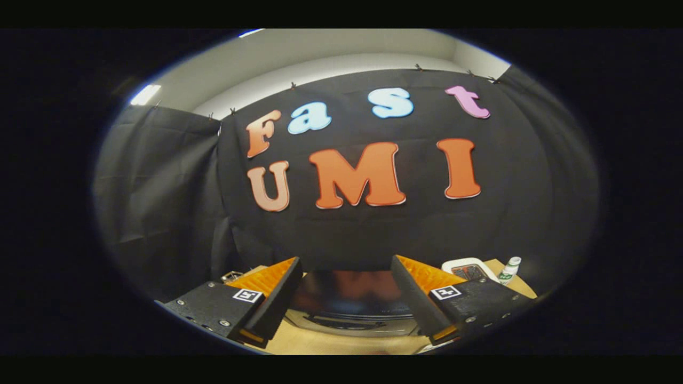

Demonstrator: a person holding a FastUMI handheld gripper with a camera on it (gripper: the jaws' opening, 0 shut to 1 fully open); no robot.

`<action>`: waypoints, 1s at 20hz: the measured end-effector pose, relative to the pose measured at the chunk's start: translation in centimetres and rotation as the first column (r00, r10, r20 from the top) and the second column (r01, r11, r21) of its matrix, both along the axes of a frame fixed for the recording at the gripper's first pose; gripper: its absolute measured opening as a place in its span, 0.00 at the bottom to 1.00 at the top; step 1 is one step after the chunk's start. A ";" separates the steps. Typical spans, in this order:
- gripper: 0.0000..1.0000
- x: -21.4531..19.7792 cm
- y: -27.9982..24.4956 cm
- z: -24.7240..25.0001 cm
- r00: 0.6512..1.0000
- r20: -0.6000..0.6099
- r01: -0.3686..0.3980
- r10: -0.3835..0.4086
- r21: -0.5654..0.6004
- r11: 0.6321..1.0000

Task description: Open the toaster oven, put the food inside, and close the toaster oven door.

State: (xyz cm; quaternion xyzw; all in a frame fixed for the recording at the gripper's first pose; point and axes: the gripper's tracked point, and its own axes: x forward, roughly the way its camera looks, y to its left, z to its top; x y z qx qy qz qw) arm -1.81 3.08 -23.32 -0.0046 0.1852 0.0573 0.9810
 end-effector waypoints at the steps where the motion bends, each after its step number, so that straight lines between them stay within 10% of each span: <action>1: 0.99 -0.2 0.1 -1.9 0.999 -0.048 -0.002 0.002 -0.012 1.000; 13: 0.99 -2.5 -2.1 -13.0 0.959 -0.257 0.094 -0.116 -0.096 0.991; 20: 0.81 -4.6 -1.0 -13.3 0.974 -0.214 0.044 -0.069 -0.119 0.992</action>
